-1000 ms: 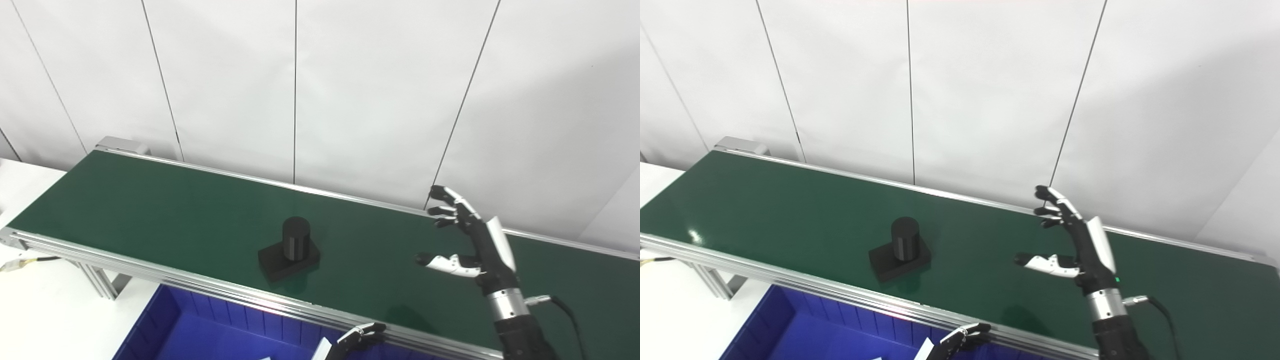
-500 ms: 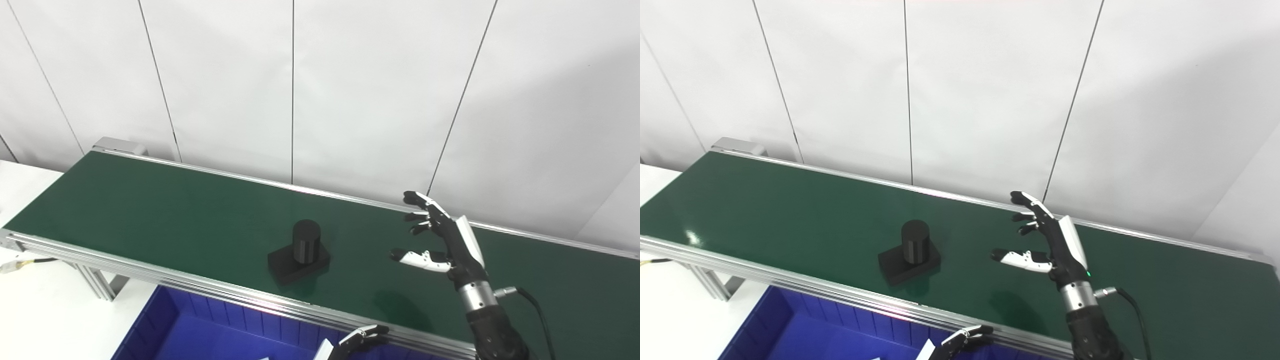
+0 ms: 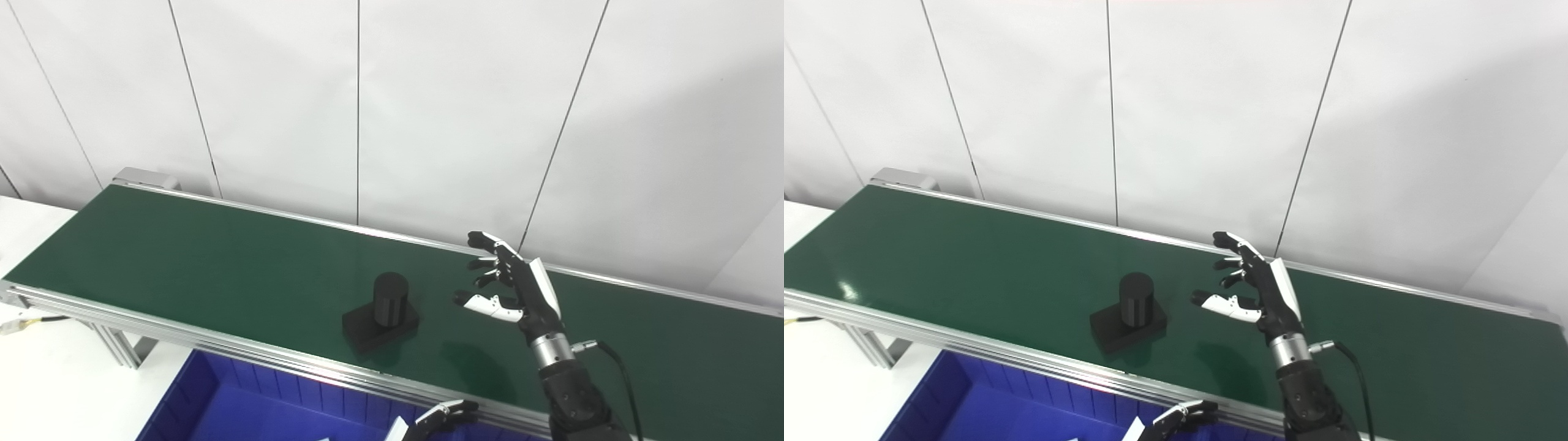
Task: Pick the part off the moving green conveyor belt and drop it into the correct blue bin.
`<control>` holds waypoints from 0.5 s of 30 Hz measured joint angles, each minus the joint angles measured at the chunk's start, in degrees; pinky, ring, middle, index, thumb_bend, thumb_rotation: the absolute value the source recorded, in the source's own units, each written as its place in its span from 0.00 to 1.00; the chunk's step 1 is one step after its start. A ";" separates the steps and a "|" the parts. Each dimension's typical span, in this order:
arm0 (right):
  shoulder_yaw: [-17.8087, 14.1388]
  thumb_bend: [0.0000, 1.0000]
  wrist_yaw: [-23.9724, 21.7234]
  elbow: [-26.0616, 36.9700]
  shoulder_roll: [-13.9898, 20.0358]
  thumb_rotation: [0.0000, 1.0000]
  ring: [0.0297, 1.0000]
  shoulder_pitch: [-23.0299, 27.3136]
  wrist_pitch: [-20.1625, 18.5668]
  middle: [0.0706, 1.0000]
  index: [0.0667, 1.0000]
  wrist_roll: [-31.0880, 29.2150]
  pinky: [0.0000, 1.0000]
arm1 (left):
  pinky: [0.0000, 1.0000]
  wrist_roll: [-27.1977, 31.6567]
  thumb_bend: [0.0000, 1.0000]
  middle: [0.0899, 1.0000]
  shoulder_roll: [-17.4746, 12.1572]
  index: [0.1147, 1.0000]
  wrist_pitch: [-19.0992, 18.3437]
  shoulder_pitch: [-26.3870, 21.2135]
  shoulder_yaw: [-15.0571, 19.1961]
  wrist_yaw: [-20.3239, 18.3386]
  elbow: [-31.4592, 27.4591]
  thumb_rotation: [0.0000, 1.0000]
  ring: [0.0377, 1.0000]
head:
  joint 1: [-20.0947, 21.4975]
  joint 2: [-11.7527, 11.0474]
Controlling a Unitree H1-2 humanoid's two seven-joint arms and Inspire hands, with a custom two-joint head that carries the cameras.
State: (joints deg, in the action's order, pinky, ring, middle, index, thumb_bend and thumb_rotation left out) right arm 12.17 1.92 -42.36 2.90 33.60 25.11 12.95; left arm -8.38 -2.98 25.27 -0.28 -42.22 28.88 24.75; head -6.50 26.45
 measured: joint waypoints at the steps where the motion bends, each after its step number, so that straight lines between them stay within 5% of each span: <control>1: 0.00 1.00 0.00 -0.07 -0.24 0.49 0.63 0.13 -0.01 0.78 0.80 0.10 0.50 | 0.76 -0.13 1.00 0.75 -0.03 0.77 0.00 0.03 -0.09 0.08 -0.15 0.87 0.79 | 0.00 0.00; 15: 1.36 1.00 -1.47 -3.30 -1.43 0.42 0.63 1.59 -0.84 0.75 0.79 2.29 0.52 | 0.79 0.03 1.00 0.74 -0.08 0.78 0.00 0.54 0.04 -0.27 -1.72 0.86 0.77 | -0.09 0.44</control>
State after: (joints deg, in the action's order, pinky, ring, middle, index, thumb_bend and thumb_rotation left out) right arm 13.53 0.45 -45.67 1.47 35.18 24.27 15.24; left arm -8.35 -3.06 25.27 0.26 -42.17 28.62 23.03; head -6.59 26.89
